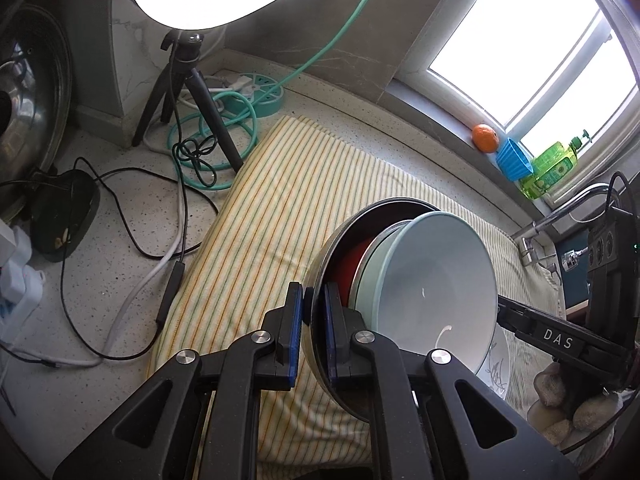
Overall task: Organize plates and bowls
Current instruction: 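Lift the nested bowl stack with both tools and carry it over the plates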
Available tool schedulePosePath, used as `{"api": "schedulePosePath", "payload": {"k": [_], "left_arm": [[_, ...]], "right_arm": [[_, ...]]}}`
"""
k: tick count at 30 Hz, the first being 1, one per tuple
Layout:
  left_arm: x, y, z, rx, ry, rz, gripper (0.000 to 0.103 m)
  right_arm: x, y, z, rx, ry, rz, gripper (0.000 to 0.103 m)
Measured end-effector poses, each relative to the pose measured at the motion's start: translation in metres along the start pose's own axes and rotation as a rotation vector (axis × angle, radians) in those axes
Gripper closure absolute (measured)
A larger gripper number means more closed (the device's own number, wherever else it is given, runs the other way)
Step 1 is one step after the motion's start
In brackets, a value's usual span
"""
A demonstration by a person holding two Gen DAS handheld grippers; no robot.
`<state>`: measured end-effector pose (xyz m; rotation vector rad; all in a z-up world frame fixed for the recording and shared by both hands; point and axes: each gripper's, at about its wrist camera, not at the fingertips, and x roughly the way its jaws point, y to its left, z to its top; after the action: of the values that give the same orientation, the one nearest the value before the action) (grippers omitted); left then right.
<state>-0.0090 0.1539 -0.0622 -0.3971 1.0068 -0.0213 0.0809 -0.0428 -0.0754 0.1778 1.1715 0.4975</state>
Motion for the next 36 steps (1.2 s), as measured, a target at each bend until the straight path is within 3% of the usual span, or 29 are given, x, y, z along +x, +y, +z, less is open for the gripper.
{"api": "schedulePosePath", "payload": {"k": [13, 36], "left_arm": [[0.001, -0.051, -0.003, 0.078, 0.008, -0.058, 0.096], [0.032, -0.132, -0.047, 0.194, 0.151, -0.140, 0.096]], "right_arm": [[-0.043, -0.038, -0.011, 0.073, -0.063, -0.025, 0.095], [-0.093, -0.124, -0.069, 0.234, -0.078, -0.114, 0.095]]}}
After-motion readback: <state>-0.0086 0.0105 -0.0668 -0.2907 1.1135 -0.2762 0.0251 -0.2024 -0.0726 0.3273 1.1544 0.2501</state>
